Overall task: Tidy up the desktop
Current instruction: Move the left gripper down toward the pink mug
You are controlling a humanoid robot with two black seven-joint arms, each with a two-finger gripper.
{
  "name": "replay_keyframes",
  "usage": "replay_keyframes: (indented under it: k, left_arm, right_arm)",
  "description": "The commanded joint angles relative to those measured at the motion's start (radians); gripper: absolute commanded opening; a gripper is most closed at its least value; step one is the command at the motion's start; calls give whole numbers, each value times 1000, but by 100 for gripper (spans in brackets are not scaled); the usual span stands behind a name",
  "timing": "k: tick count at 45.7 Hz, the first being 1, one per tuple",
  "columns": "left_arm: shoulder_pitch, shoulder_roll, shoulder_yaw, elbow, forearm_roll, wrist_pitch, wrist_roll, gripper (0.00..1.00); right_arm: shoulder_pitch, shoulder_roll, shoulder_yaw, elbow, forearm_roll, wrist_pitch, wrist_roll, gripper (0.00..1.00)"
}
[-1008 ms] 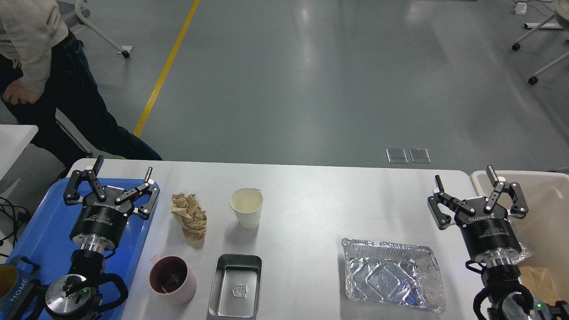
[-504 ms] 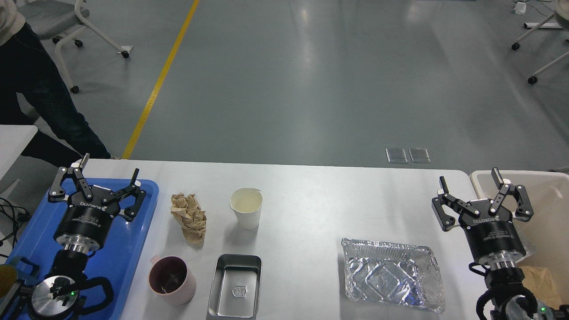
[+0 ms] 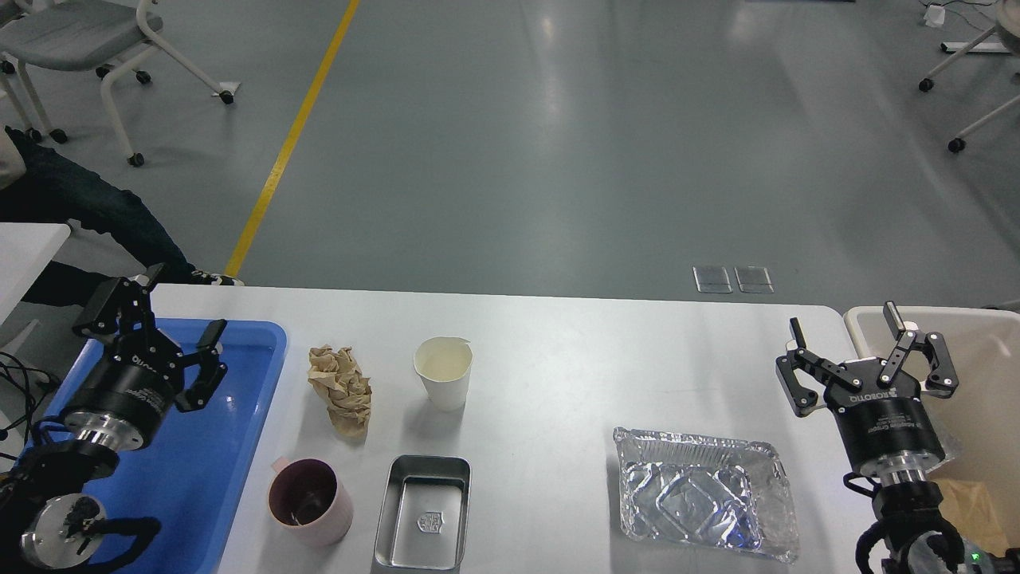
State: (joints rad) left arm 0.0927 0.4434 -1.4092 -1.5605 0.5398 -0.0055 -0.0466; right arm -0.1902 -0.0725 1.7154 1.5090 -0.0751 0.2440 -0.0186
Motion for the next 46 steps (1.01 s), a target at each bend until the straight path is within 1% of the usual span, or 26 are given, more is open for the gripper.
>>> replay_keyframes:
  k: [1, 4, 5, 7, 10, 14, 20, 31, 39, 46]
  left_arm:
    - [39, 116, 1, -19, 3, 3, -4, 96]
    - [59, 178, -2, -39, 3, -13, -16, 96]
    - [82, 213, -8, -56, 3, -27, -32, 96]
    - [107, 241, -19, -87, 5, -34, -41, 96]
    - [142, 271, -31, -121, 6, -51, -44, 96]
    - [165, 348, -36, -124, 5, -74, -44, 96]
    - [171, 495, -42, -124, 5, -120, -49, 96]
    - [173, 747, -25, -118, 8, -119, -47, 96]
    - [199, 851, -22, -104, 12, -119, -45, 96]
    - [237, 899, -14, -104, 12, -128, -39, 96]
  right_arm:
    - [8, -1, 0, -15, -25, 0, -1, 100]
    - [9, -1, -2, -21, -26, 0, -1, 100]
    - [11, -1, 0, -21, -26, 0, -1, 100]
    - [11, -1, -2, -24, -28, 0, -1, 100]
    - [12, -1, -2, -26, -29, 0, -1, 100]
    - [12, -1, 0, -29, -46, 0, -1, 100]
    - [12, -1, 0, -39, -63, 0, -1, 100]
    - [11, -1, 1, -43, -65, 0, -1, 100]
    - [12, -1, 0, -43, -65, 0, -1, 100]
    - [11, -3, 0, -50, -65, 0, -1, 100]
